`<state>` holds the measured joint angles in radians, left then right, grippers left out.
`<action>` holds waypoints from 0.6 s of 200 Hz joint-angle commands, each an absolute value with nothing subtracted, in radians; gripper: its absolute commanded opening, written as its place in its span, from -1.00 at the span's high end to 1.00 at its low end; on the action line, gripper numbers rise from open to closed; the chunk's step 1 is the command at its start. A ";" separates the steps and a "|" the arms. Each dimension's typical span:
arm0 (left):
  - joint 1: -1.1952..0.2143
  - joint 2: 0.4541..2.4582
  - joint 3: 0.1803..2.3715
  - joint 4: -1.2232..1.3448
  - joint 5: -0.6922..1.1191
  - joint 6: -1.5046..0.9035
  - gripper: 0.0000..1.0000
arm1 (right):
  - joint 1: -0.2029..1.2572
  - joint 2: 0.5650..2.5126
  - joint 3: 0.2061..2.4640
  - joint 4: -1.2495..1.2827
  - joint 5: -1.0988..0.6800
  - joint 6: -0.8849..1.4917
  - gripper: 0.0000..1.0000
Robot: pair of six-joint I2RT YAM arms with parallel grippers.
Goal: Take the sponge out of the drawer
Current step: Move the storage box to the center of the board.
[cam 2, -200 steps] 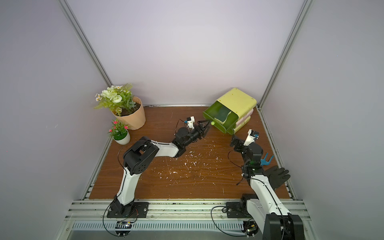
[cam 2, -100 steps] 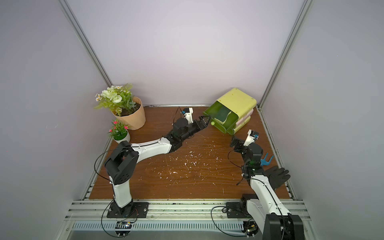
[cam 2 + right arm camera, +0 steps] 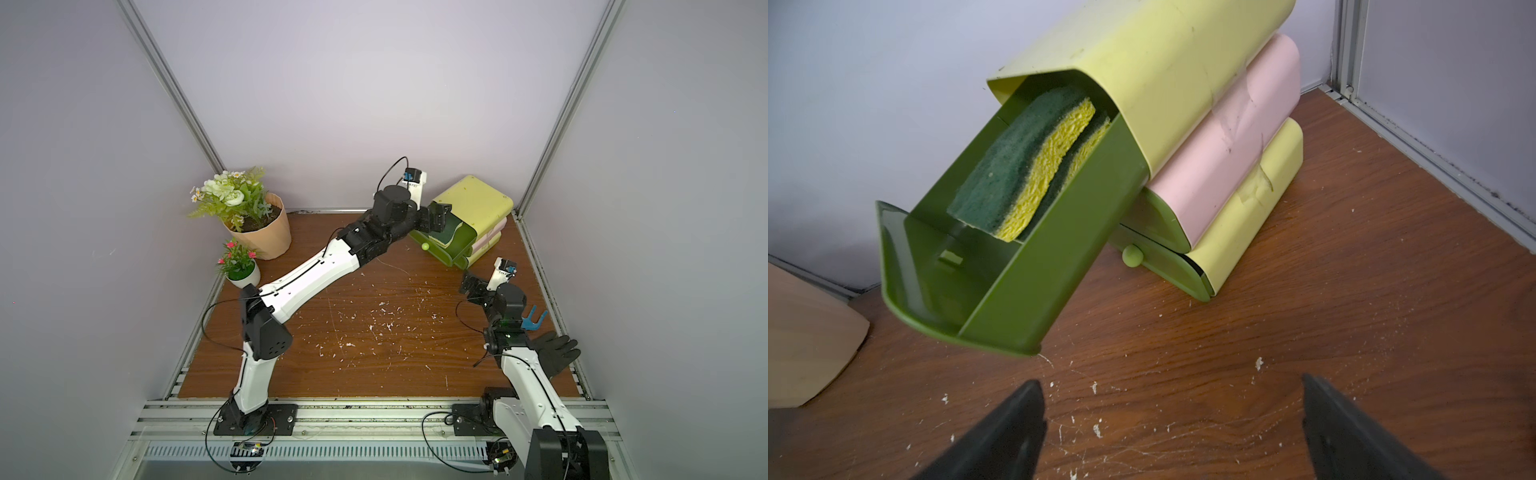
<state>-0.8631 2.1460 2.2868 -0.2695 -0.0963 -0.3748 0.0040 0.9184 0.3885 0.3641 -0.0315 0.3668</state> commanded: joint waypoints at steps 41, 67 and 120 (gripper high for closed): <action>-0.874 2.273 2.429 -0.463 -0.177 -0.238 -1.00 | -0.009 0.900 0.445 0.322 -0.024 0.362 -0.98; -0.874 2.299 2.430 -0.430 -0.178 -0.226 -1.00 | -0.013 0.908 0.454 0.312 -0.033 0.366 -0.99; -0.874 2.342 2.429 -0.370 -0.171 -0.198 -1.00 | -0.025 0.915 0.476 0.290 -0.061 0.363 -0.99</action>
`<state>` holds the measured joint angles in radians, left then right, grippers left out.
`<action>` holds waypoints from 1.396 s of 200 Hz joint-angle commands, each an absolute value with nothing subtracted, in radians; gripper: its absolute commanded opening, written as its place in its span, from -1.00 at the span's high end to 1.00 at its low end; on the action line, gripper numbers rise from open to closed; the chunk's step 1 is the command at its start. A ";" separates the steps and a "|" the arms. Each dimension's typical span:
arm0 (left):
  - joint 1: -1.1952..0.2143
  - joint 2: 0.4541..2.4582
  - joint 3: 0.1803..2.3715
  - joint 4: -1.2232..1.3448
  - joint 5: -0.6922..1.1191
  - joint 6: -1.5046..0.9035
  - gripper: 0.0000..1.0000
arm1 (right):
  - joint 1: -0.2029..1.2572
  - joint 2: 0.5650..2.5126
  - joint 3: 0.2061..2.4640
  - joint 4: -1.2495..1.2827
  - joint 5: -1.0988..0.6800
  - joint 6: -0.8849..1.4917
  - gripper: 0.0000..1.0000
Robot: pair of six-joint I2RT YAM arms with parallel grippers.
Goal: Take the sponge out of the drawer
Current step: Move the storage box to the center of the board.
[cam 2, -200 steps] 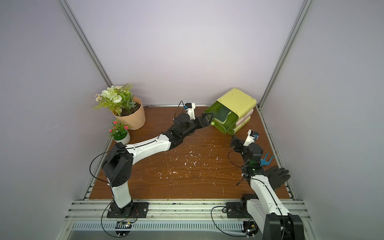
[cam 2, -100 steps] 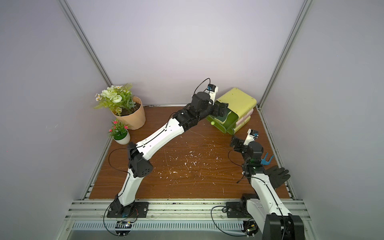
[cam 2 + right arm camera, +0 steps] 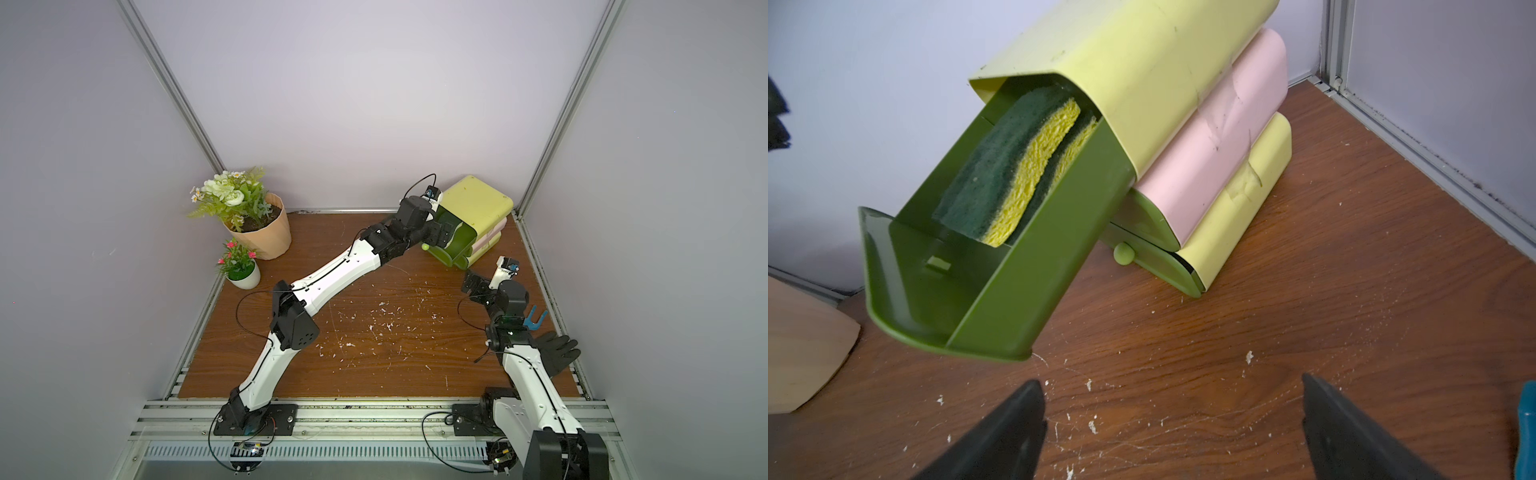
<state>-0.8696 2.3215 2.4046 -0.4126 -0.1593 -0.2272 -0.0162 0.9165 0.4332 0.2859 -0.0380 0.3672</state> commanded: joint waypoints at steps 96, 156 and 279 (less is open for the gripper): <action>-0.874 2.067 2.050 -0.198 -0.175 -0.188 -0.99 | -0.032 1.064 0.781 0.177 -0.027 0.327 -0.88; -0.875 1.704 1.552 -0.017 -0.147 -0.267 -0.99 | -0.032 1.175 0.922 0.111 0.017 0.243 -0.51; -0.785 1.486 1.267 0.078 -0.002 -0.347 -0.99 | -0.119 1.509 1.420 -0.092 0.012 0.310 -0.98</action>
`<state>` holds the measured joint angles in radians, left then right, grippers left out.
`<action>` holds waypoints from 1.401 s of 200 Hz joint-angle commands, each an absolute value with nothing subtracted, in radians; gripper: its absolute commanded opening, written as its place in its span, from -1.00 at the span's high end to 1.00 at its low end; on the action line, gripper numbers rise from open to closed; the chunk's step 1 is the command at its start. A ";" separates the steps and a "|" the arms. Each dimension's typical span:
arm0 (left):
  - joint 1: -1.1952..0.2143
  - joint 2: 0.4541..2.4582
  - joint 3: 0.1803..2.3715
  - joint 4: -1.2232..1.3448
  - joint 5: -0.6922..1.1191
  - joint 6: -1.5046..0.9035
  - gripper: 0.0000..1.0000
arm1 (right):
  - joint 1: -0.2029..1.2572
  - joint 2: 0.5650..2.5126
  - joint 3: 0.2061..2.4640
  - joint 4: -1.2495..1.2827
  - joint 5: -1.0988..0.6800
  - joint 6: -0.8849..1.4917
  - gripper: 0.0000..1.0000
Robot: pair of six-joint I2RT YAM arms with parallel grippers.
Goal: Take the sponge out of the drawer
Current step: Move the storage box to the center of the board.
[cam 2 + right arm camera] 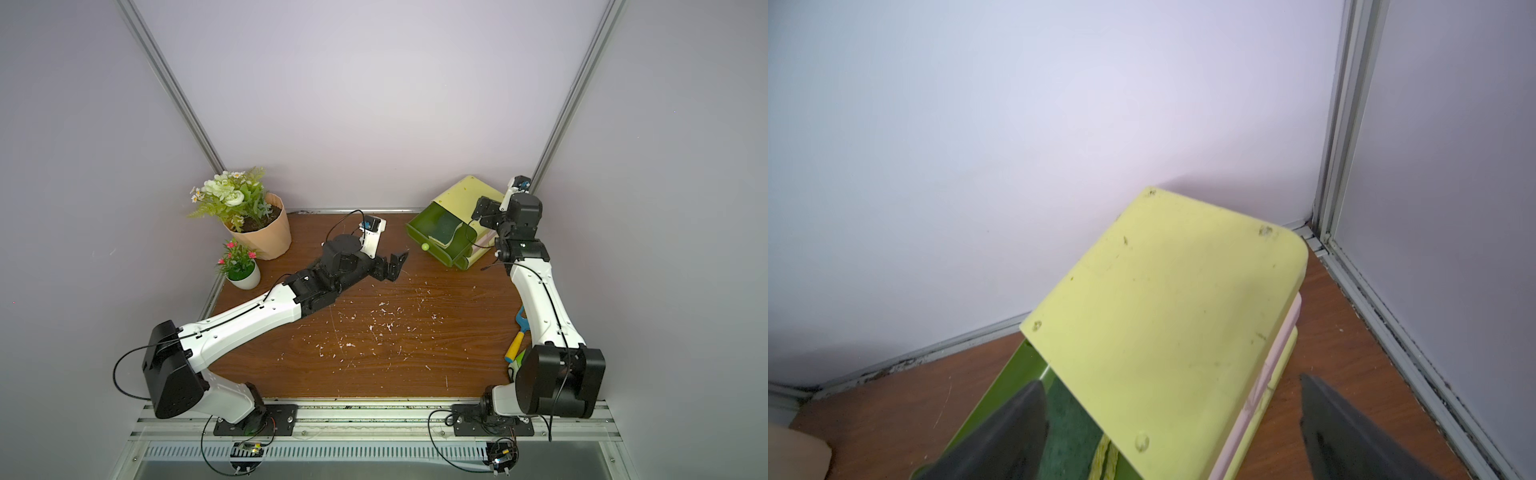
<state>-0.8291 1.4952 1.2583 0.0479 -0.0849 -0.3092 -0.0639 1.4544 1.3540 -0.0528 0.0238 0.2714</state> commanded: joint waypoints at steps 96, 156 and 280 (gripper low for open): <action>-0.777 1.453 1.163 0.126 0.023 -0.320 -0.99 | -0.271 1.940 1.800 0.008 -0.281 0.454 -0.98; -0.778 1.466 1.119 0.172 0.024 -0.298 -0.99 | -0.297 2.132 1.941 0.103 -0.414 0.501 -0.92; -0.776 1.464 1.083 0.221 0.012 -0.304 -0.99 | -0.295 2.160 1.792 0.235 -0.767 0.610 -0.81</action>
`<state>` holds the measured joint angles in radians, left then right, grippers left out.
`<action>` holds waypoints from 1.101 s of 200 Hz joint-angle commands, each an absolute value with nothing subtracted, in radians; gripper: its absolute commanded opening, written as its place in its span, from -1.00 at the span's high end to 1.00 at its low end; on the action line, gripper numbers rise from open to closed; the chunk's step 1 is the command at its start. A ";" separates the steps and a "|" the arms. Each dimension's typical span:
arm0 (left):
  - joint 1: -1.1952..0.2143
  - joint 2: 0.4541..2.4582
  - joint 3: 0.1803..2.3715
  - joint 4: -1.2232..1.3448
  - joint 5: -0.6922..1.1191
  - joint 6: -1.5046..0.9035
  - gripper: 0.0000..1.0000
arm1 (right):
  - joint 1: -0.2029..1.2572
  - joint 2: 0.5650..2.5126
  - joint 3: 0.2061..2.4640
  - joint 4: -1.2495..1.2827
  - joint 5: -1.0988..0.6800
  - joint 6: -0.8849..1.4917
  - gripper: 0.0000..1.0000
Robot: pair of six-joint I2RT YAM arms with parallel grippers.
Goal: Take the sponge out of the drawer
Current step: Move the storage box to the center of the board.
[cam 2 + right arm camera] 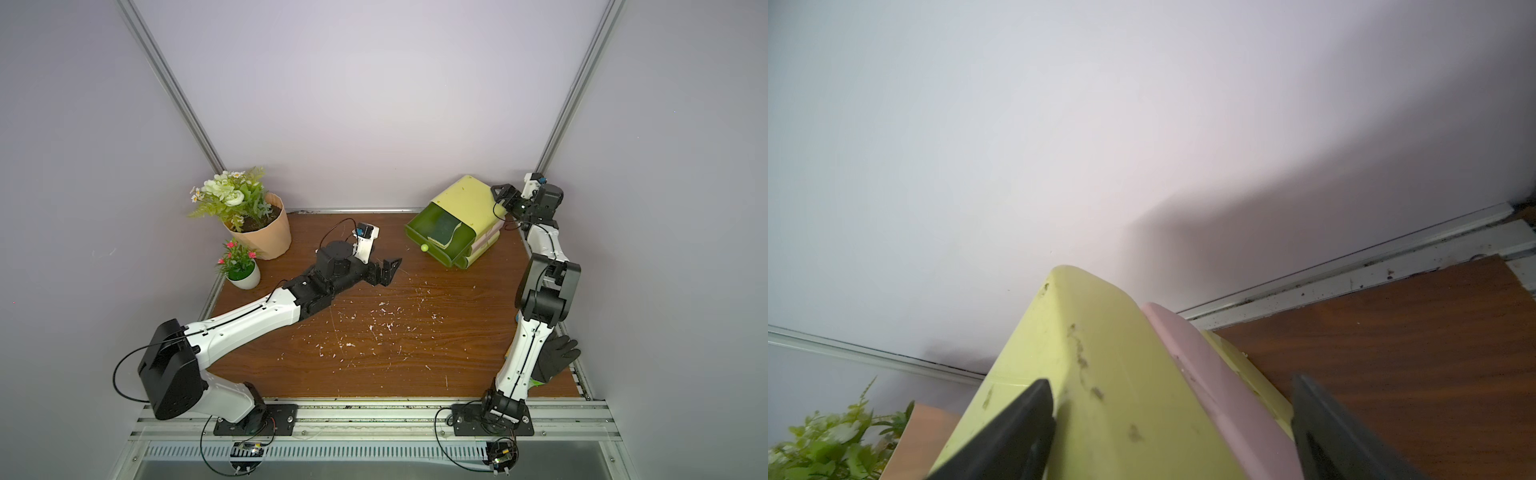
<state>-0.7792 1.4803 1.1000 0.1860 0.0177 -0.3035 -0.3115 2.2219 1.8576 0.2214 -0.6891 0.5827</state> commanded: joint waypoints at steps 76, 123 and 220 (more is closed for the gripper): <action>-0.776 1.460 1.081 0.242 0.016 -0.323 -0.99 | -0.250 2.110 1.743 0.193 -0.829 0.624 -0.75; -0.776 1.454 1.094 0.233 0.014 -0.319 -0.99 | -0.200 2.103 1.723 0.174 -0.894 0.621 -0.74; -0.776 1.470 1.215 0.095 -0.041 -0.254 -0.99 | -0.099 2.126 1.779 0.100 -0.937 0.565 -0.74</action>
